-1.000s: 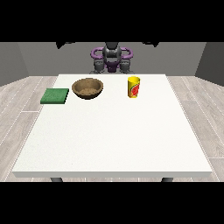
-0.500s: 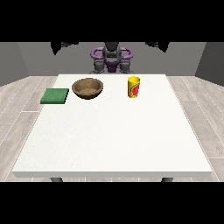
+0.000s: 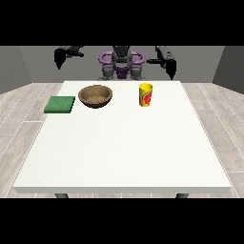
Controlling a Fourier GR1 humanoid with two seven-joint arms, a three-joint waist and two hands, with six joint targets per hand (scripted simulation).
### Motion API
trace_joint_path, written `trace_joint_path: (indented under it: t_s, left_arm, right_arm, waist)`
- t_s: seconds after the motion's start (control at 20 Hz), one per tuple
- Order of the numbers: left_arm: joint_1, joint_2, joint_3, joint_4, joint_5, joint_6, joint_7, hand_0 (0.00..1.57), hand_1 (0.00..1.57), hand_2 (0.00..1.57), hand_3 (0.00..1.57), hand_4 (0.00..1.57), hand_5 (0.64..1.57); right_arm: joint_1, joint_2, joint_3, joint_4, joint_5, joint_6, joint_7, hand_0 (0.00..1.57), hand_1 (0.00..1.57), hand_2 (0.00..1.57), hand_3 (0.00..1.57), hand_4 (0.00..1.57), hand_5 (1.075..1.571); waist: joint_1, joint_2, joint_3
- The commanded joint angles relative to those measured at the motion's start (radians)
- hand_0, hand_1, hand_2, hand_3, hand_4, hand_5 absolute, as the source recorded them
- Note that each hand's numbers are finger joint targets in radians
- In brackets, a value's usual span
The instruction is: Pick the cup and pour the ball into the bowl, then pick the bowl and place it on the pad
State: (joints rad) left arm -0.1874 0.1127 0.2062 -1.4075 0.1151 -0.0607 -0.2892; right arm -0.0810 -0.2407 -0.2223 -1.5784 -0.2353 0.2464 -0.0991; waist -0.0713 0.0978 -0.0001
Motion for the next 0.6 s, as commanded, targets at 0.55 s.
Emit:
trace_joint_path:
  t_s: [0.55]
  left_arm:
    - [-0.199,-0.066,0.025,0.513,-0.1,0.137,-0.426,0.0,0.0,0.0,0.0,0.0,1.517]
  right_arm:
    - [-0.049,0.047,0.034,0.053,0.061,0.007,-0.135,0.0,0.0,0.0,0.0,0.0,1.57]
  waist:
    - [-0.07,0.148,-0.0004]
